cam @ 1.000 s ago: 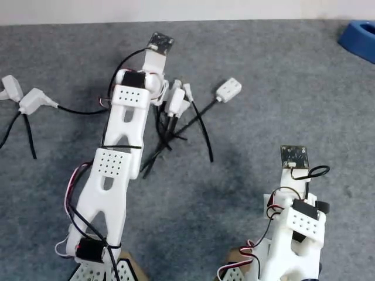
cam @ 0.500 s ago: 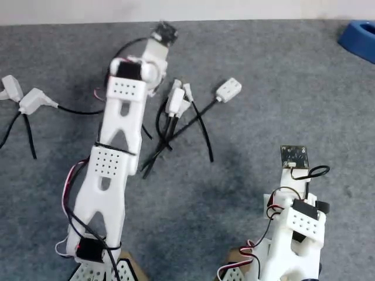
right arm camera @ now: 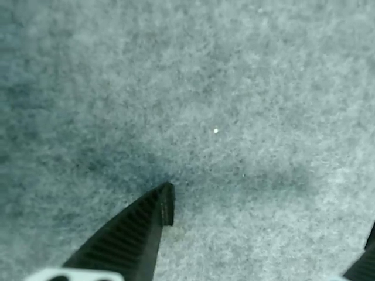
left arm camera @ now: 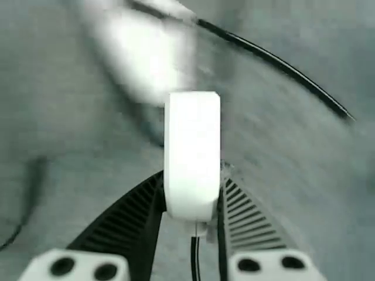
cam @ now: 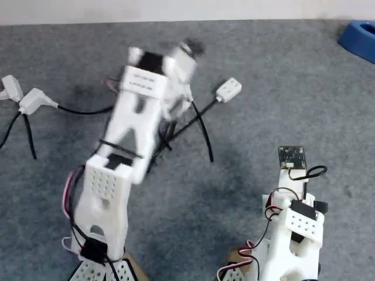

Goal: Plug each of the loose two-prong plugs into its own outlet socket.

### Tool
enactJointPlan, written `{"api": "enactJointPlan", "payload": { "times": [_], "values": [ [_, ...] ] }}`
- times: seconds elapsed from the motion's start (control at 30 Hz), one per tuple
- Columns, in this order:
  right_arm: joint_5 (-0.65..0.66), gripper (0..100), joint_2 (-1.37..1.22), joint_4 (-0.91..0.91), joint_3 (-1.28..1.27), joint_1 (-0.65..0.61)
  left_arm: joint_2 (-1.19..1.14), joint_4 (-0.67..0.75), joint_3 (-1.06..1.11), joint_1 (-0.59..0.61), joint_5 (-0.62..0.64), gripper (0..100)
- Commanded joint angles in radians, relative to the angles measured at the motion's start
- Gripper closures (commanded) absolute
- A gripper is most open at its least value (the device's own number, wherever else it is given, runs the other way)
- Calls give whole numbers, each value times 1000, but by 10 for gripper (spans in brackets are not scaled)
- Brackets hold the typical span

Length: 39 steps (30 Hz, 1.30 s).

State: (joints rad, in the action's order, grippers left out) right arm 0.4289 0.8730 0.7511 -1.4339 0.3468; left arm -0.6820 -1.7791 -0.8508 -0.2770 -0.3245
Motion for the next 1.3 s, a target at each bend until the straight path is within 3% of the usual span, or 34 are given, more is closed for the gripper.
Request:
{"api": "enactJointPlan", "payload": {
  "times": [0.0,0.13,0.3,0.73,0.97,1.27],
  "values": [
    [14,523,4,-5,1,-13,232,-11,380,-237,-172,994],
    [14,523,4,-8,1,-13,341,26,565,-390,-270,994],
    [15,523,4,-10,1,-13,401,49,728,-487,-319,994],
    [15,523,4,-10,1,-13,544,124,1061,-449,-255,978],
    [15,523,4,-10,1,-13,542,172,1067,-329,-207,847],
    [15,523,4,-10,-2,-13,446,304,1061,-306,-292,844]
  ]
}}
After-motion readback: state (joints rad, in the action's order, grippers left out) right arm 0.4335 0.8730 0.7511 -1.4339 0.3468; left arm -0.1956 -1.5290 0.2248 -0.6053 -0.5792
